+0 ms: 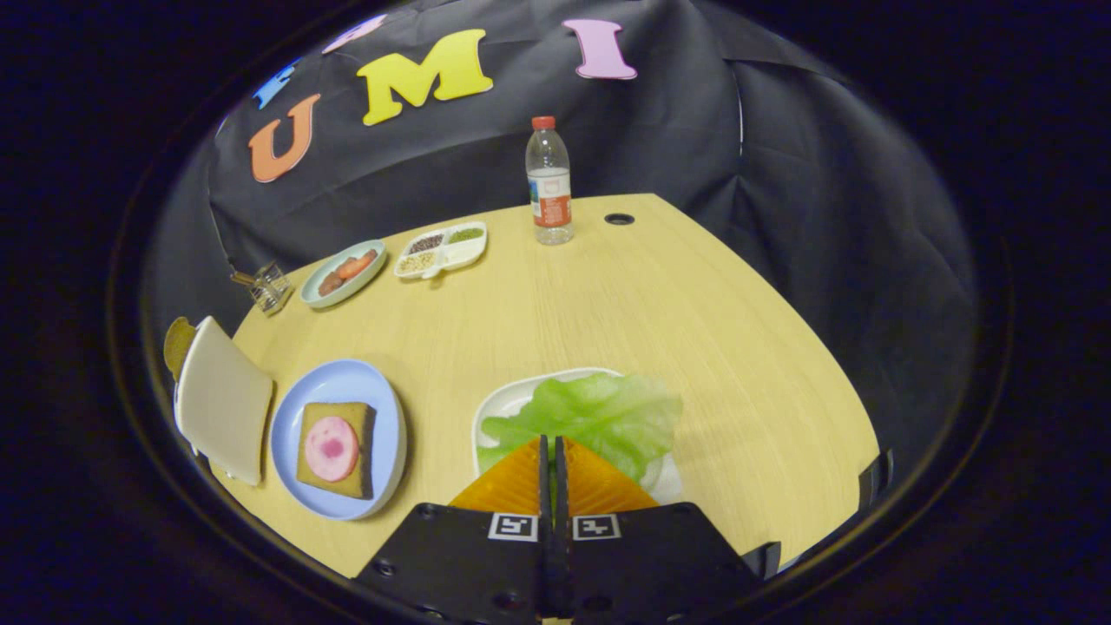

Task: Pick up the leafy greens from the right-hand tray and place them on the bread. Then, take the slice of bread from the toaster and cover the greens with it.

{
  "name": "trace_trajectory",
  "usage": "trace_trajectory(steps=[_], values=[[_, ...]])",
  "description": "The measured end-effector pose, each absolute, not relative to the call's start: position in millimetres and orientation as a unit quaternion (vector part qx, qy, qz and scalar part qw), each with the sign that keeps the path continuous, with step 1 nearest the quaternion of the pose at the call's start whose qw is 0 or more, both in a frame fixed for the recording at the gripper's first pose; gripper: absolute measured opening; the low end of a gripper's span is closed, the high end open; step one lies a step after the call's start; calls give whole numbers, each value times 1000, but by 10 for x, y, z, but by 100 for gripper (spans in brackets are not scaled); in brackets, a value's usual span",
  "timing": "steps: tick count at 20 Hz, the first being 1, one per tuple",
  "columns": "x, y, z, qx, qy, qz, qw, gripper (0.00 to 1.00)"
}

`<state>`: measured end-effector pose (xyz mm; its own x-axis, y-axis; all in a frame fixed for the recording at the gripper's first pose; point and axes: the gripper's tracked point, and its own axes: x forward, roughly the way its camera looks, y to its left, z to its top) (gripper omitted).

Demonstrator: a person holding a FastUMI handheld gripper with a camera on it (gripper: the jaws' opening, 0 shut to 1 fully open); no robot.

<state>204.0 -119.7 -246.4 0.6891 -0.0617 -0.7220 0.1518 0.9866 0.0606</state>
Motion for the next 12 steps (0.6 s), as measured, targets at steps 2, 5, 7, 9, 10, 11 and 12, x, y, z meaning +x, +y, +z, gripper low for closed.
trace_trajectory(steps=[2, 5, 7, 9, 10, 11, 12], values=[[1996, -1121, -2359, 59, 382, -55, 921, 0], [1944, -978, -2219, 69, 369, -48, 926, 0], [1934, -841, -2092, 76, 355, -39, 931, 0], [1931, -734, -2008, 72, 341, -37, 936, 0], [1921, -731, -2015, 57, 338, -43, 939, 0], [1891, -768, -2053, 43, 339, -50, 938, 0], [1869, -820, -2105, 35, 343, -61, 937, 0]])
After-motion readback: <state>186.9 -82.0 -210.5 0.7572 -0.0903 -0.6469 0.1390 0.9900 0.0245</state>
